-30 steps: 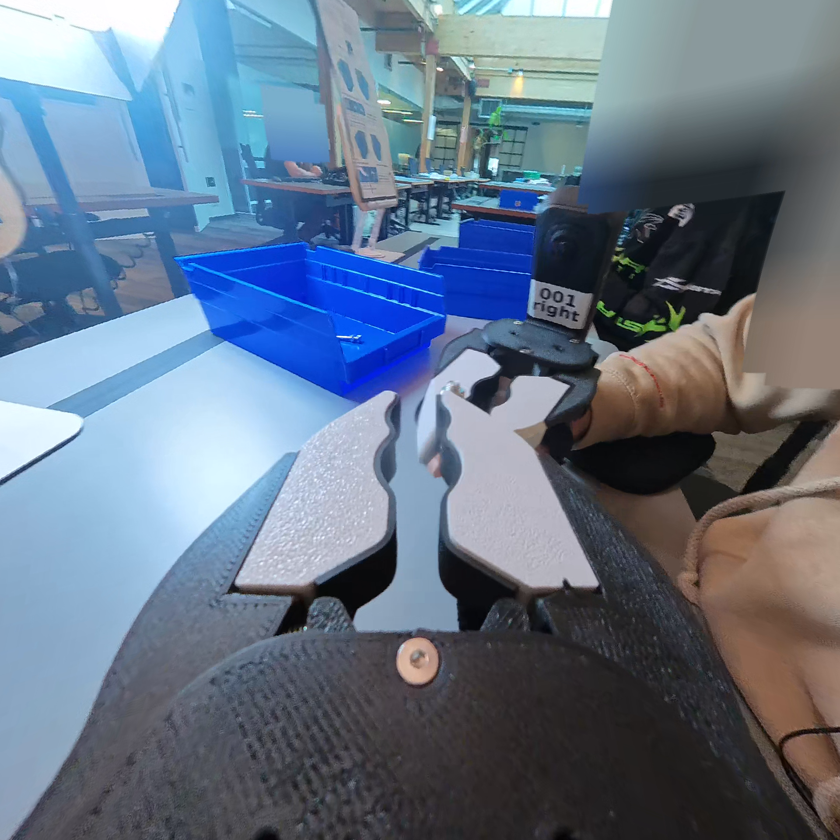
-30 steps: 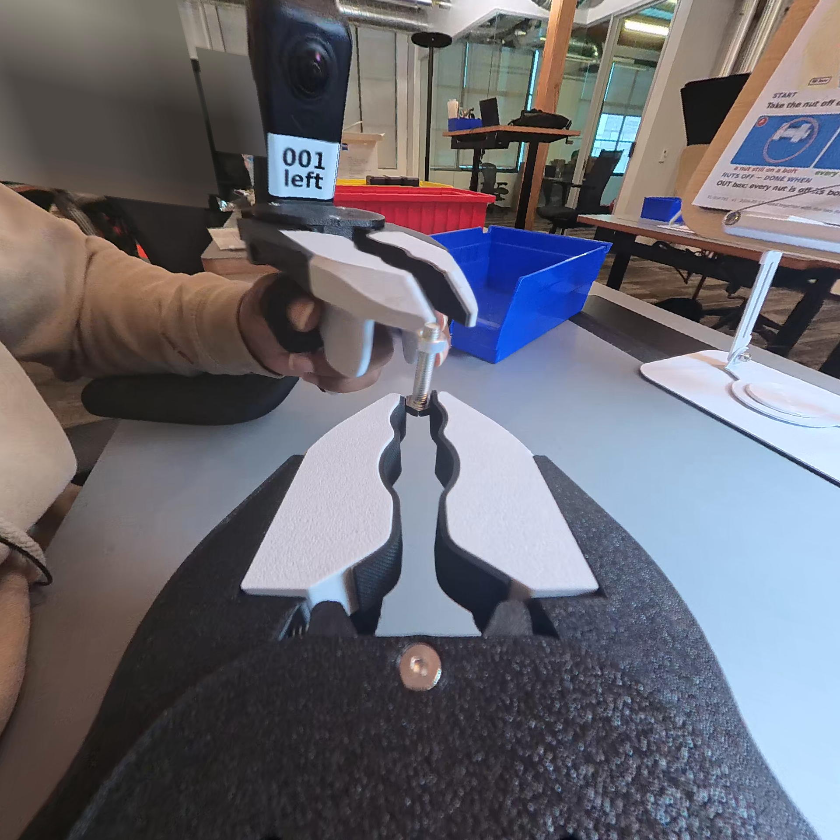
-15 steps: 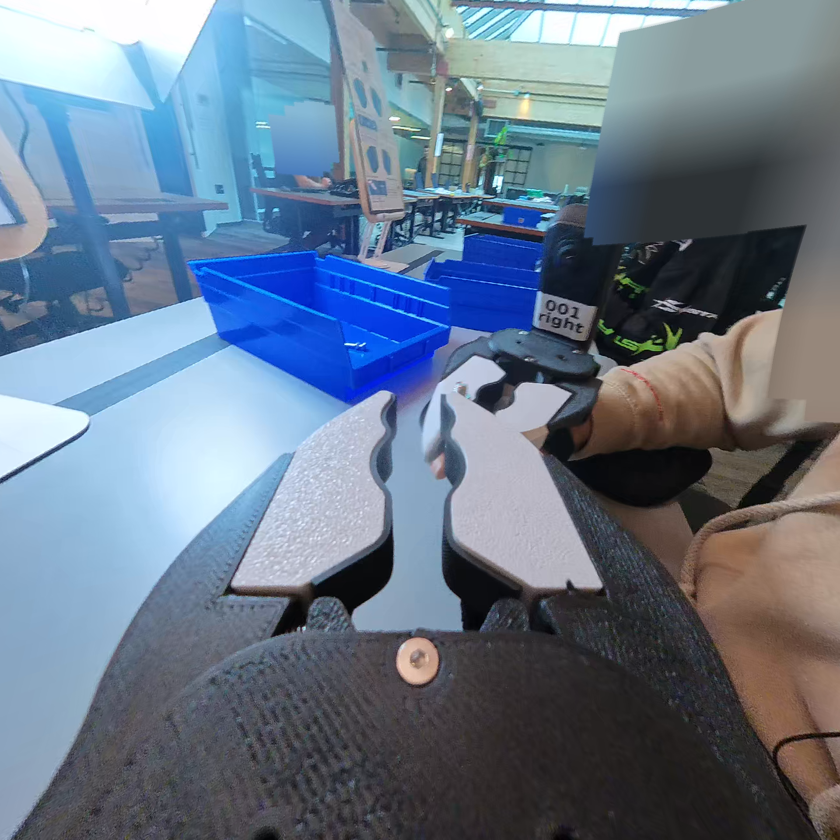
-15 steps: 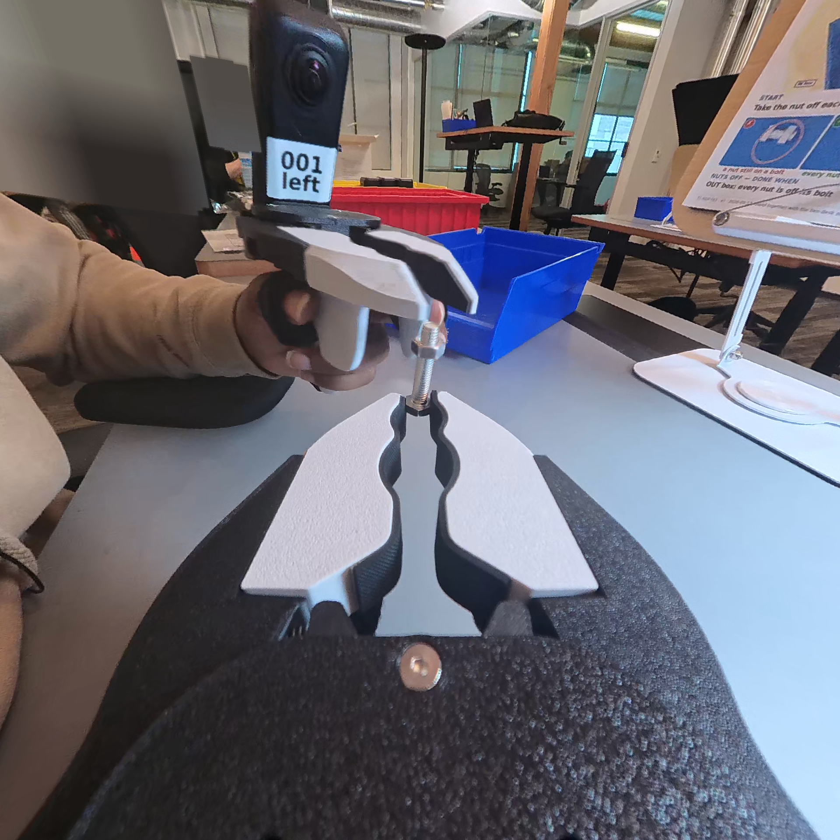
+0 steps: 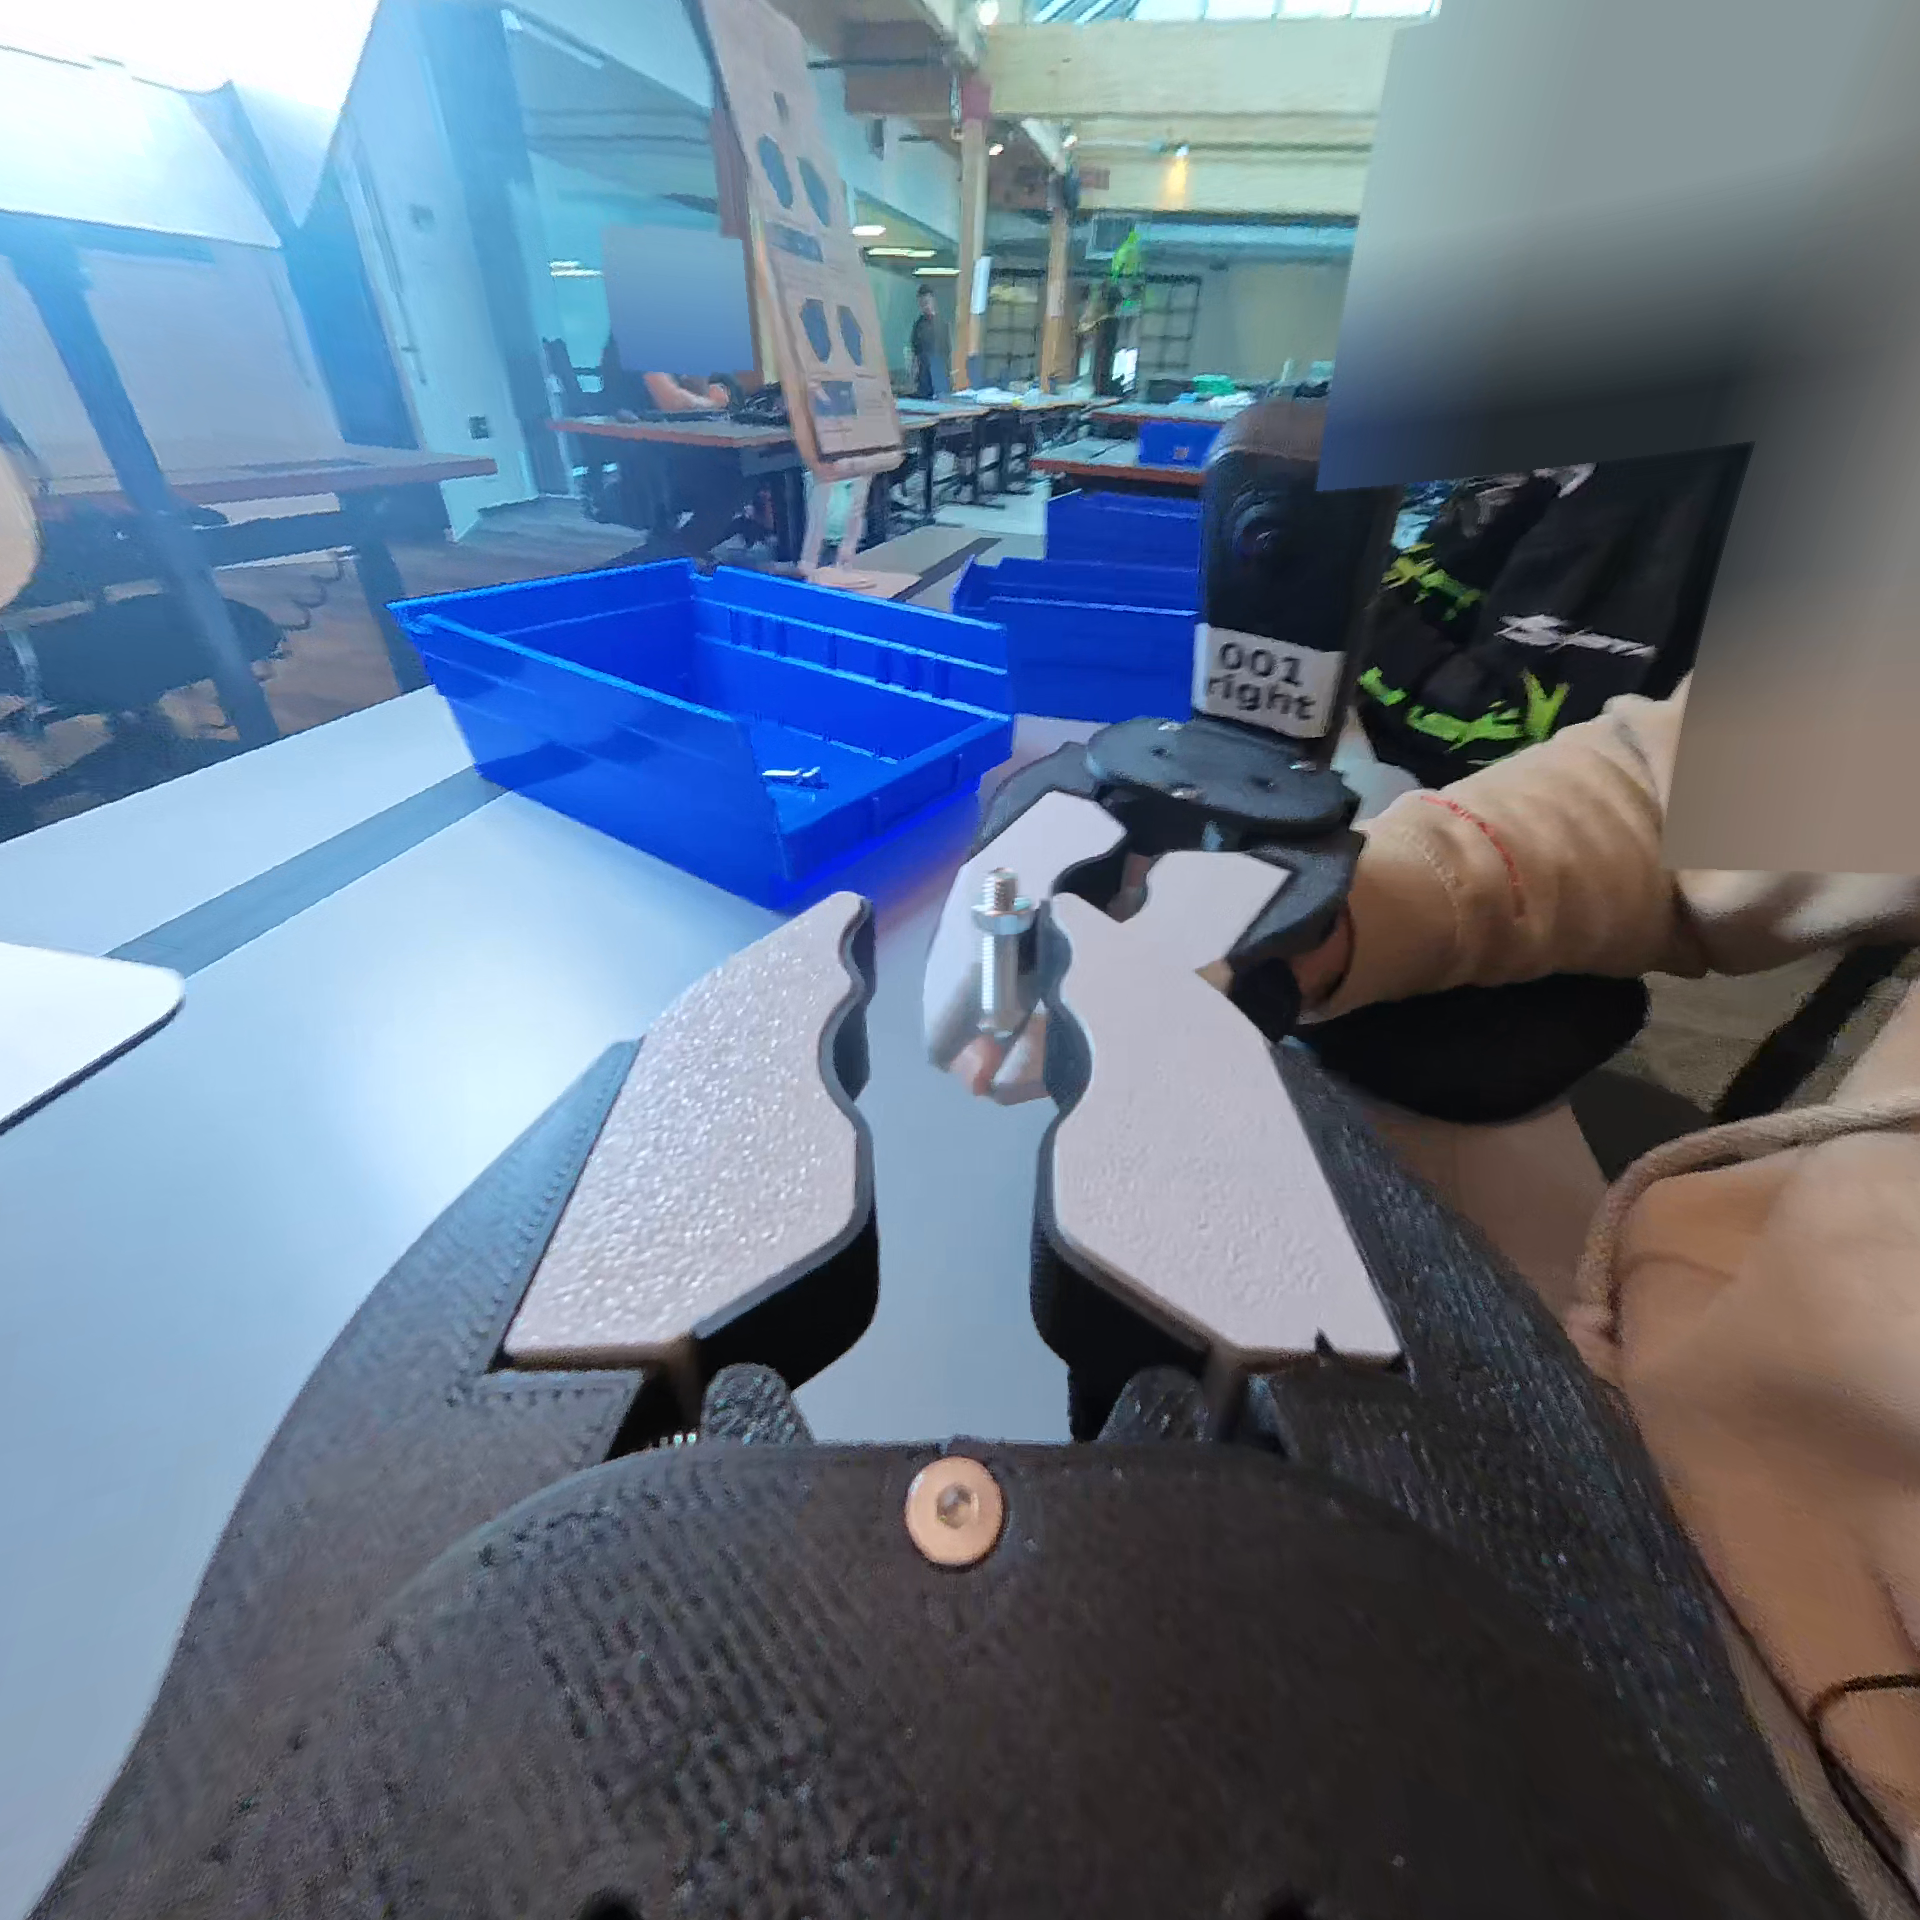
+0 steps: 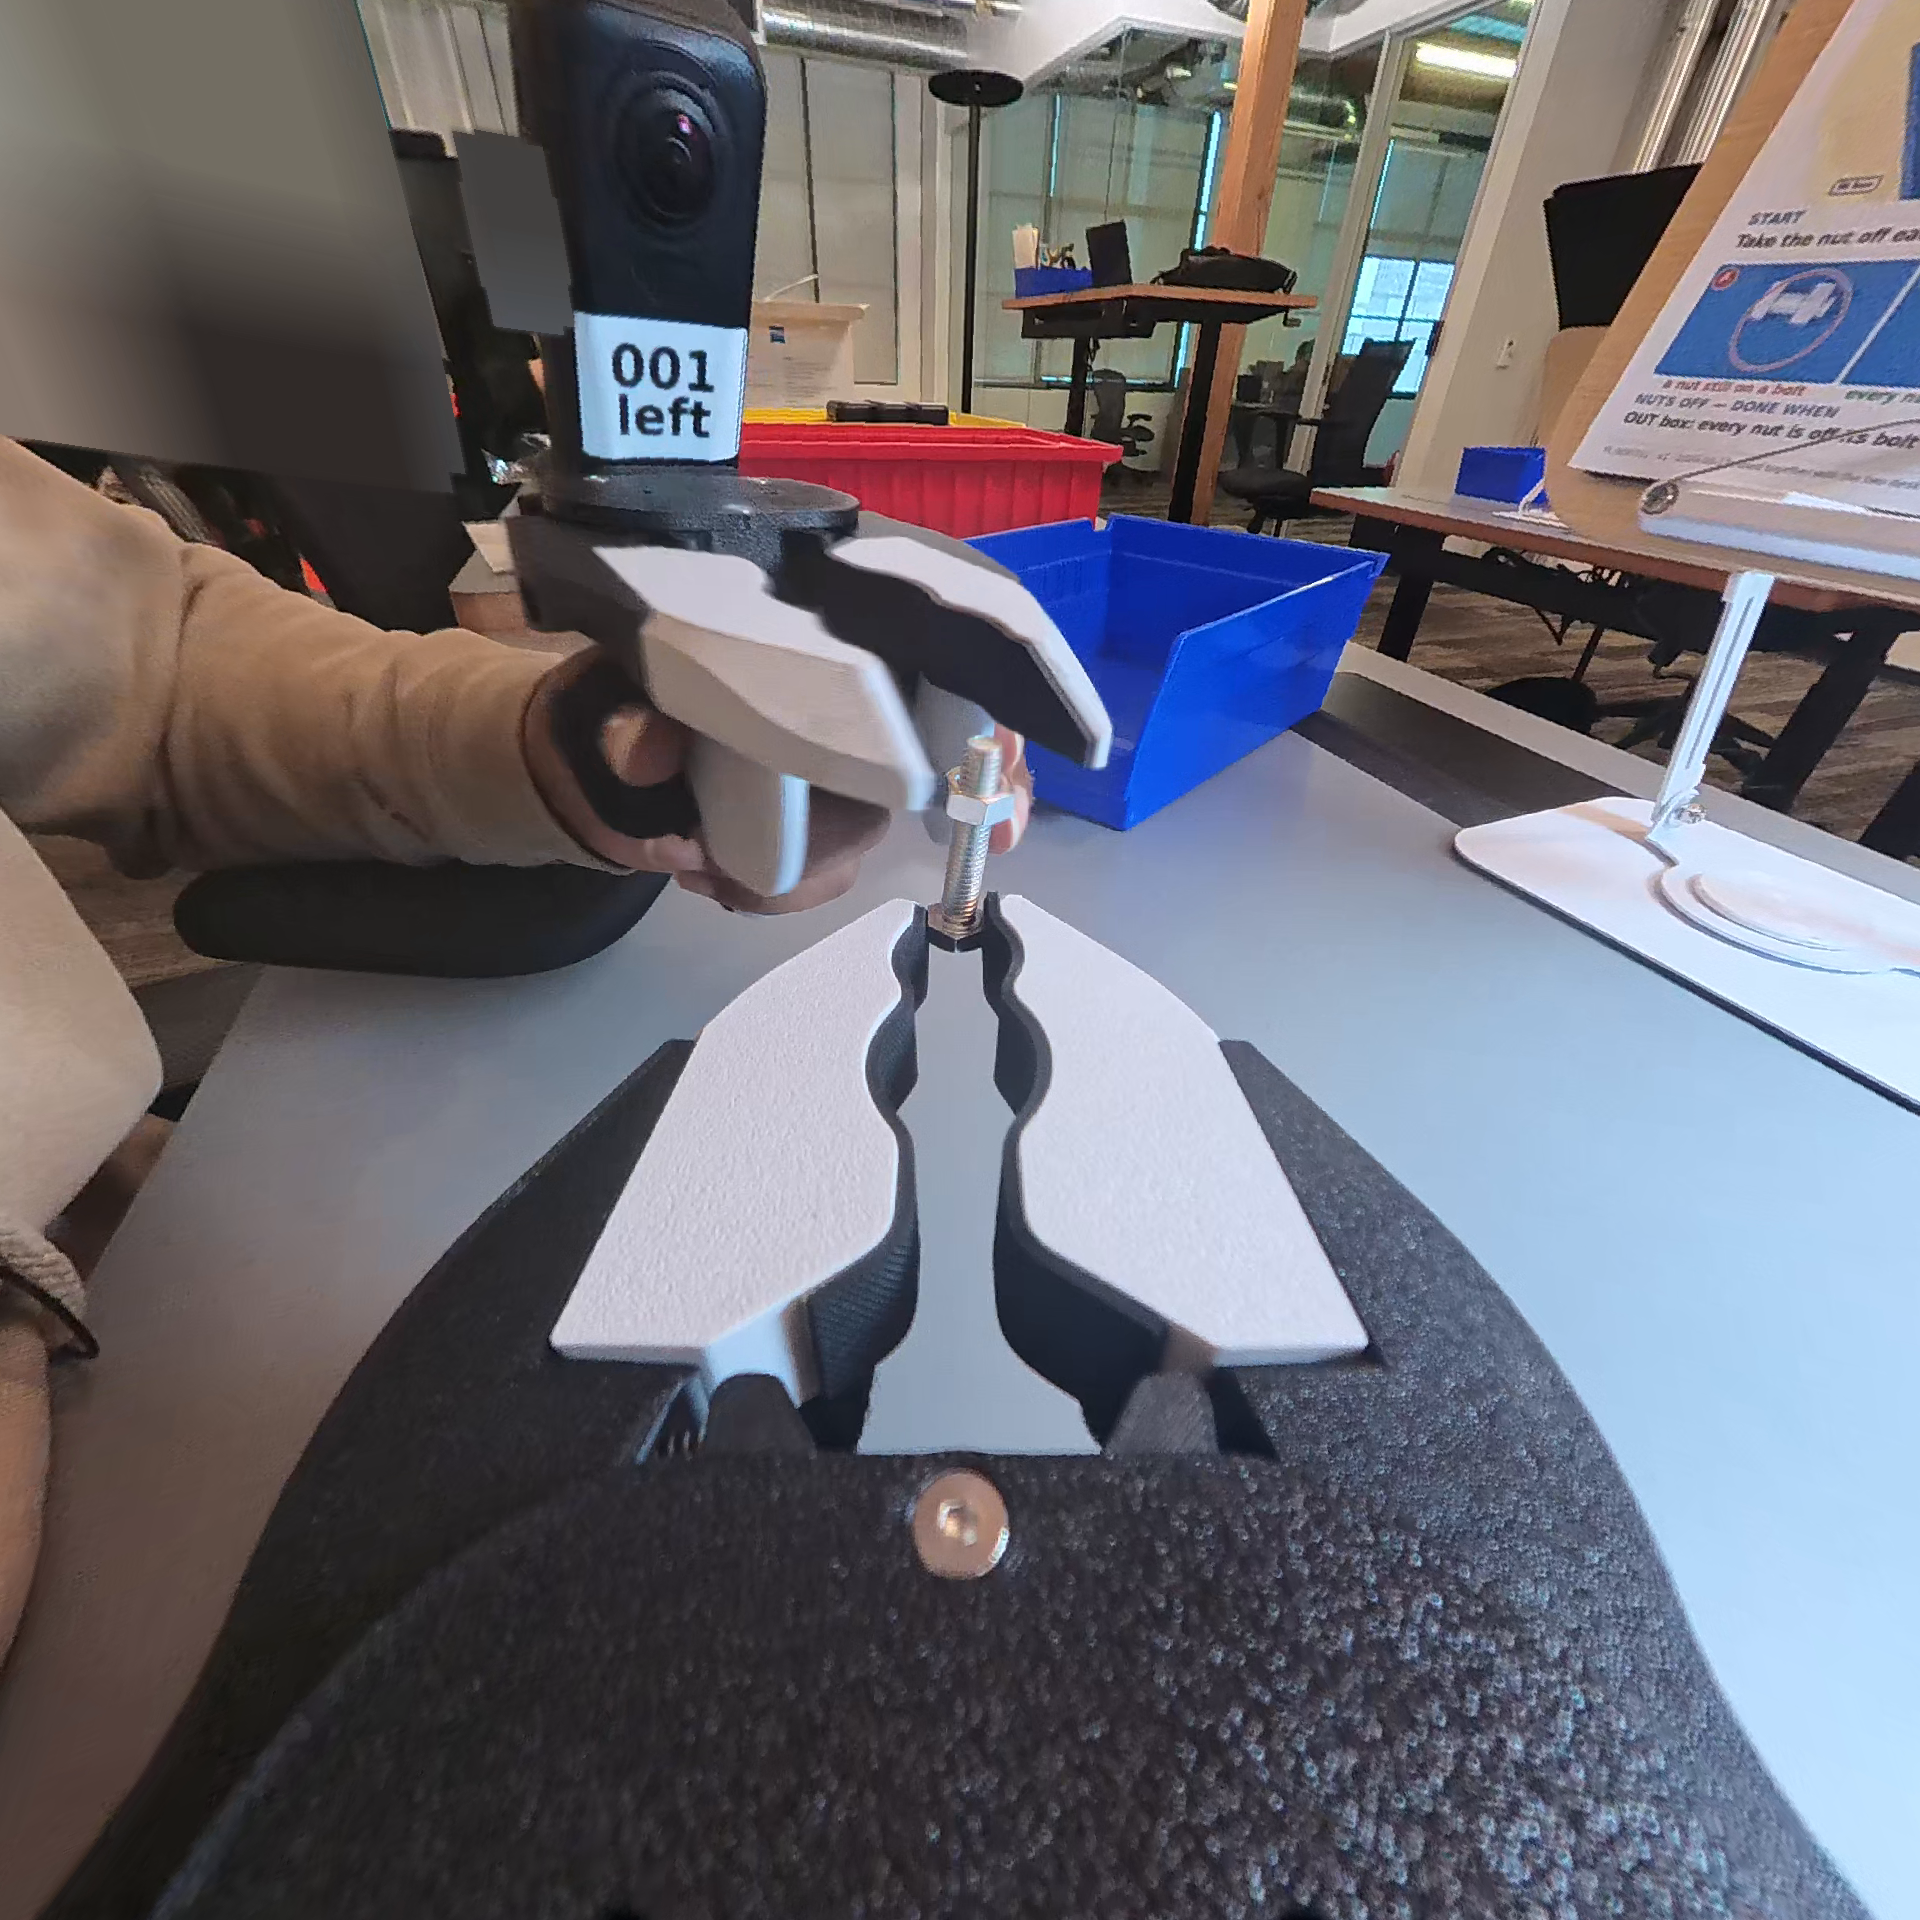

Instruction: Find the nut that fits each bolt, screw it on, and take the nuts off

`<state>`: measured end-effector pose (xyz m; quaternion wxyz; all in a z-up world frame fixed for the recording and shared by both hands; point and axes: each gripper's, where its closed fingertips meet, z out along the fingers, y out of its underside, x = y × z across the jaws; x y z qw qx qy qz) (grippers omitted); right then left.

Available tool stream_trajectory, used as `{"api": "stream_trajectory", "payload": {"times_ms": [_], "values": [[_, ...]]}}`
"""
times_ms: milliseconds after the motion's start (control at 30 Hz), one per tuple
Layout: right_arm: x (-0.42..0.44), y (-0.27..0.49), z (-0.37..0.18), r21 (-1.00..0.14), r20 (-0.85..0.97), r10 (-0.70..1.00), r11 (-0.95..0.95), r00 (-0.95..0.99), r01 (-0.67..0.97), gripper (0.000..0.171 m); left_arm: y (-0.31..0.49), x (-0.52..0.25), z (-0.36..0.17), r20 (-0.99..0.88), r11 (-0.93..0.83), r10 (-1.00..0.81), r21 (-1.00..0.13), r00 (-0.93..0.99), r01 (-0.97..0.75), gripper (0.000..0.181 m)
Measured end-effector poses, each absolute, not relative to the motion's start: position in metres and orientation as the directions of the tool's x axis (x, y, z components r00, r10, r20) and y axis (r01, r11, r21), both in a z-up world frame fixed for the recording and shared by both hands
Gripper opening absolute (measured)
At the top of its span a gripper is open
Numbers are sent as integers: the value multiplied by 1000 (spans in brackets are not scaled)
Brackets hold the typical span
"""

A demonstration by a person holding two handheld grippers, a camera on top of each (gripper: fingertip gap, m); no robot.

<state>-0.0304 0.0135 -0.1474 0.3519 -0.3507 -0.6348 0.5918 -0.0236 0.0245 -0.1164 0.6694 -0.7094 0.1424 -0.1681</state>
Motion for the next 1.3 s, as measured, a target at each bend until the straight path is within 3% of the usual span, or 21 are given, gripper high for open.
{"api": "stream_trajectory", "payload": {"times_ms": [100, 333, 467, 700, 767, 833, 1067, 1133, 1200, 1300], "values": [[-30, 15, -146, -999, 29, 862, 47, -506, 23, 10, 25, -39, -113, 88, -52, -375, -996, 923, 73, 7], [-31, 14, -148, -998, 31, 865, 55, -502, 34, 10, 24, -22, -116, 64, -65, -435, -997, 898, 40, 33], [-31, 17, -146, -998, 22, 866, 45, -499, 33, 10, 27, -39, -117, 99, -75, -374, -994, 922, 77, 11], [-32, 16, -149, -998, 18, 869, 49, -495, 48, 10, 26, -24, -117, 77, -67, -426, -996, 901, 53, 32], [-32, 16, -149, -998, 20, 869, 50, -495, 47, 10, 28, -29, -120, 69, -77, -399, -996, 915, 42, 28], [-32, 19, -147, -998, 12, 871, 37, -491, 43, 10, 28, -38, -117, 92, -67, -369, -995, 925, 73, 10], [-33, 17, -148, -998, 12, 871, 41, -491, 47, 10, 26, -26, -117, 80, -60, -415, -996, 906, 61, 29], [-32, 17, -147, -998, 14, 871, 41, -492, 45, 10, 28, -29, -119, 71, -69, -400, -997, 914, 47, 27], [-31, 19, -145, -999, 8, 870, 30, -494, 36, 10, 28, -41, -119, 82, -69, -353, -996, 932, 61, 7], [-32, 20, -145, -999, 12, 873, 35, -488, 36, 10, 27, -42, -115, 111, -63, -367, -994, 924, 94, 14]]}}
